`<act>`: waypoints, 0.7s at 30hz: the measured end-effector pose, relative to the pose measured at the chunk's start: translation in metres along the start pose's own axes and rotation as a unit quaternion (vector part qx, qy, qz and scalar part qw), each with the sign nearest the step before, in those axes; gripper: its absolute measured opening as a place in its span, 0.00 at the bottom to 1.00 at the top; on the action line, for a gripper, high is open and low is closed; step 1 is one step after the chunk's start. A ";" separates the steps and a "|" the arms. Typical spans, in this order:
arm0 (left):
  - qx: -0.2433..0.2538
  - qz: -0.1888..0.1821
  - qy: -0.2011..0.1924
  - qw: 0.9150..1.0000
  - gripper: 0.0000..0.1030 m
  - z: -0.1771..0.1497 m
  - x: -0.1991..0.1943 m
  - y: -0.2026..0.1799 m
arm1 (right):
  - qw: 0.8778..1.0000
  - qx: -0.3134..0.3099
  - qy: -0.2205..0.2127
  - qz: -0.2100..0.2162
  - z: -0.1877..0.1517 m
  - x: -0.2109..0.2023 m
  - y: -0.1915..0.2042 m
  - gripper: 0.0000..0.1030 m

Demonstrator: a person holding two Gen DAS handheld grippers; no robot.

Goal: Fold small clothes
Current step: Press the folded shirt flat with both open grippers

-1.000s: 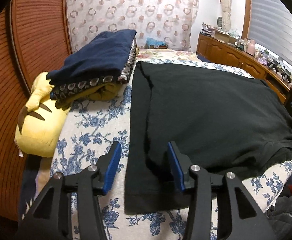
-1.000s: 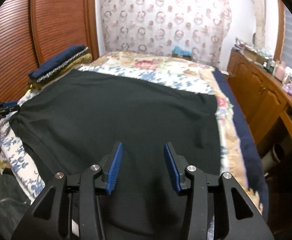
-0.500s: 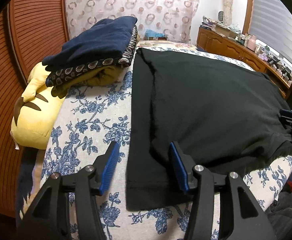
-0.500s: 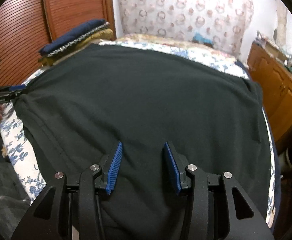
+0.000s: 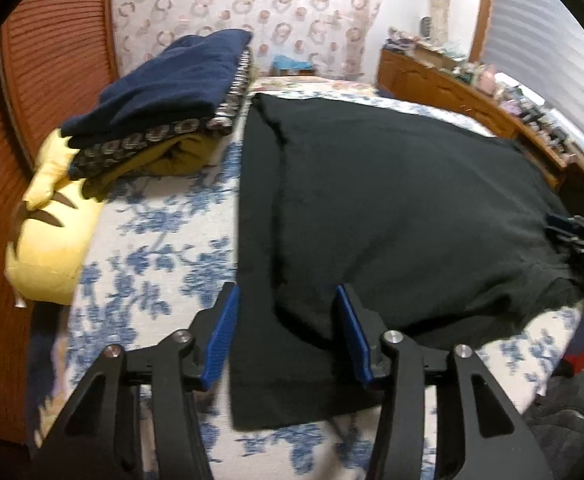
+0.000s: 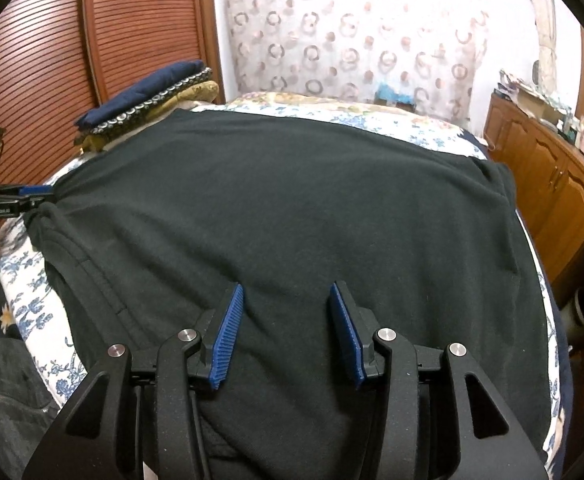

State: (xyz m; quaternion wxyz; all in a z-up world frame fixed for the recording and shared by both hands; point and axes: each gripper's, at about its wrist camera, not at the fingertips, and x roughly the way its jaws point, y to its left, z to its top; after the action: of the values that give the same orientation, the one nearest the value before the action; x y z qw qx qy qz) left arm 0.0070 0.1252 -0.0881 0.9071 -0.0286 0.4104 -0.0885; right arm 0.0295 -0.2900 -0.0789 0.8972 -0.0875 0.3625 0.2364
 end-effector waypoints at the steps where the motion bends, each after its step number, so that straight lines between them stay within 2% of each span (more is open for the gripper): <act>1: 0.000 -0.002 -0.001 1.000 0.45 0.000 0.000 -0.001 | 1.000 -0.001 -0.001 -0.001 0.000 0.000 0.001 0.45; 6: -0.002 0.003 -0.006 1.000 0.35 0.000 0.000 -0.003 | 1.000 -0.001 -0.002 -0.003 0.000 0.001 0.001 0.46; 8: -0.003 0.003 -0.007 1.000 0.25 0.000 0.000 -0.003 | 1.000 0.000 -0.002 -0.003 0.000 0.001 0.001 0.47; 14: -0.005 -0.001 -0.004 1.000 0.12 0.001 0.001 -0.002 | 1.000 -0.004 0.000 -0.010 0.002 0.002 0.003 0.52; 21: -0.009 -0.013 -0.024 1.000 0.10 0.004 -0.007 -0.006 | 1.000 0.006 0.014 -0.014 0.003 0.001 0.002 0.58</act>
State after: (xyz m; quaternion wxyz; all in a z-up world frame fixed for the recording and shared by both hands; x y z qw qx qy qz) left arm 0.0050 0.1202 -0.0795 0.9152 -0.0445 0.3888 -0.0961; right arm 0.0306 -0.2871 -0.0776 0.8959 -0.0905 0.3748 0.2206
